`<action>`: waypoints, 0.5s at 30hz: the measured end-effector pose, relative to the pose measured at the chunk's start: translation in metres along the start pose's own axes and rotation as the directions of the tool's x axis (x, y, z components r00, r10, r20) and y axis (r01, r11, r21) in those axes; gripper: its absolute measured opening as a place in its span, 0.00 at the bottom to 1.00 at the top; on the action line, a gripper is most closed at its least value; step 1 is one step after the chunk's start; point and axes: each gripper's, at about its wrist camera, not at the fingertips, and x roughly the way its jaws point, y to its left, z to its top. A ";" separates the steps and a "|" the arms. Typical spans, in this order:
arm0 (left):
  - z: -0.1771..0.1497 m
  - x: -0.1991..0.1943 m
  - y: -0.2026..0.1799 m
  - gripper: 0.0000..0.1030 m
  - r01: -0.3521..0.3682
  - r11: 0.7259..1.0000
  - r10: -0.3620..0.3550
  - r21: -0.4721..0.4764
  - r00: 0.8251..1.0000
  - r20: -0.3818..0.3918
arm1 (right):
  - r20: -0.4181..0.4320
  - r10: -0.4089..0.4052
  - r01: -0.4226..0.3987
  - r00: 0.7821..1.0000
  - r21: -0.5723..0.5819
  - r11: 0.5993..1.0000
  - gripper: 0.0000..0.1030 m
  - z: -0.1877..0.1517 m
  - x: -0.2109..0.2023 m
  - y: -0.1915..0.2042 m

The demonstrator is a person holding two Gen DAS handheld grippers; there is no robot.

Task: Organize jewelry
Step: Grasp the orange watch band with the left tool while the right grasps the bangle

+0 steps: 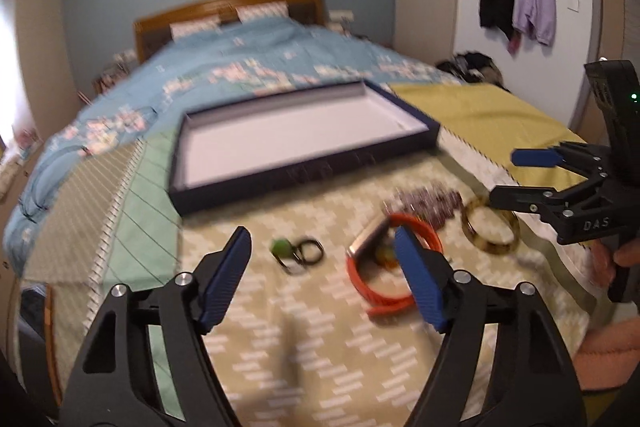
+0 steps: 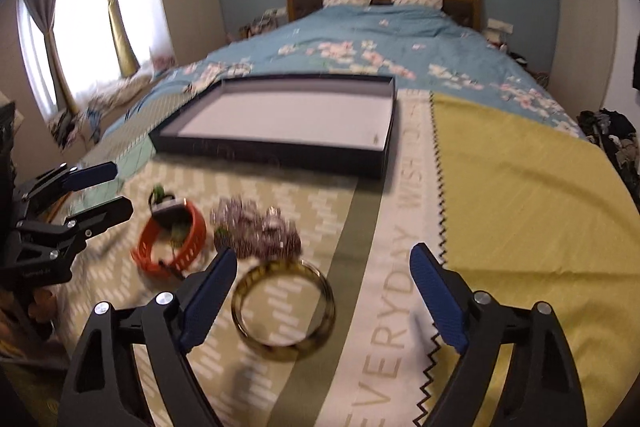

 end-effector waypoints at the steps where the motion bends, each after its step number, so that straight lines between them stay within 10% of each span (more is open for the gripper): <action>1: -0.002 0.005 0.000 0.64 0.022 1.000 -0.022 -0.010 1.000 -0.014 | -0.016 0.004 -0.004 1.000 -0.004 1.000 0.73 -0.002 0.002 -0.001; 15: -0.010 0.041 -0.010 0.31 0.177 0.981 -0.189 -0.075 0.960 -0.207 | -0.129 0.018 -0.027 0.992 -0.066 0.997 0.38 -0.006 0.015 0.000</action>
